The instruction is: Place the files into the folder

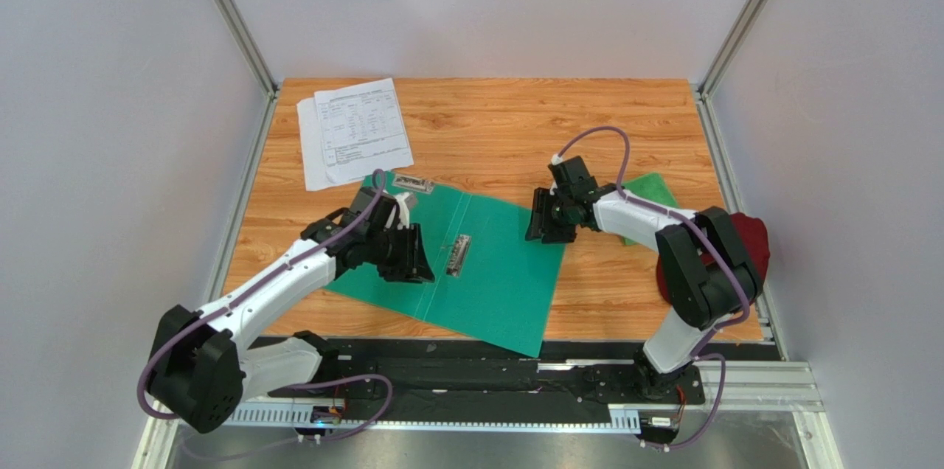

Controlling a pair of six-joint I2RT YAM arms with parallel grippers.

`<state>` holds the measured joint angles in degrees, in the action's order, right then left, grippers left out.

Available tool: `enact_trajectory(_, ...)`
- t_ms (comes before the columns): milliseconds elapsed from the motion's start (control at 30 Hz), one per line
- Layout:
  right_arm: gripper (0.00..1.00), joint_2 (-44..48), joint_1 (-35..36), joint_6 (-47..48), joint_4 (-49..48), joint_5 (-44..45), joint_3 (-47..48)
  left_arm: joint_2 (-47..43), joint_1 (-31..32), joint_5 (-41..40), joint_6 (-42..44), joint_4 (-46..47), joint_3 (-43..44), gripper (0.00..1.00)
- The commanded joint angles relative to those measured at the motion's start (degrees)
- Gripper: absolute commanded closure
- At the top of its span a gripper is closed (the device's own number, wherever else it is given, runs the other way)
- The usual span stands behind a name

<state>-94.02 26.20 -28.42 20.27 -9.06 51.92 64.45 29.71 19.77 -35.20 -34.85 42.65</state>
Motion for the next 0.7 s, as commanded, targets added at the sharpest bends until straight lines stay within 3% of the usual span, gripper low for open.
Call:
enact_trajectory(0,0.5,-6.9,-1.7,3.8,-3.1,1.8,5.3,1.8,1.8,4.5,-3.4,8.7,-2.0,0.59)
enact_trajectory(133,0.5,-14.9,-2.9,4.7,-1.6,1.6,12.0,9.1,2.0,6.9,-4.3,16.2,-2.5,0.59)
enact_trajectory(267,0.49,-15.9,-3.1,5.4,-0.8,1.4,13.8,15.7,2.0,9.0,-5.1,23.0,0.2,0.58)
enact_trajectory(433,0.48,-15.5,-4.0,6.1,-0.9,0.8,13.3,20.0,1.0,5.6,-3.6,21.3,5.0,0.49)
enact_trajectory(667,0.48,-14.2,-4.4,6.5,-0.9,0.0,12.3,25.6,-3.0,5.5,-2.9,20.7,11.1,0.46)
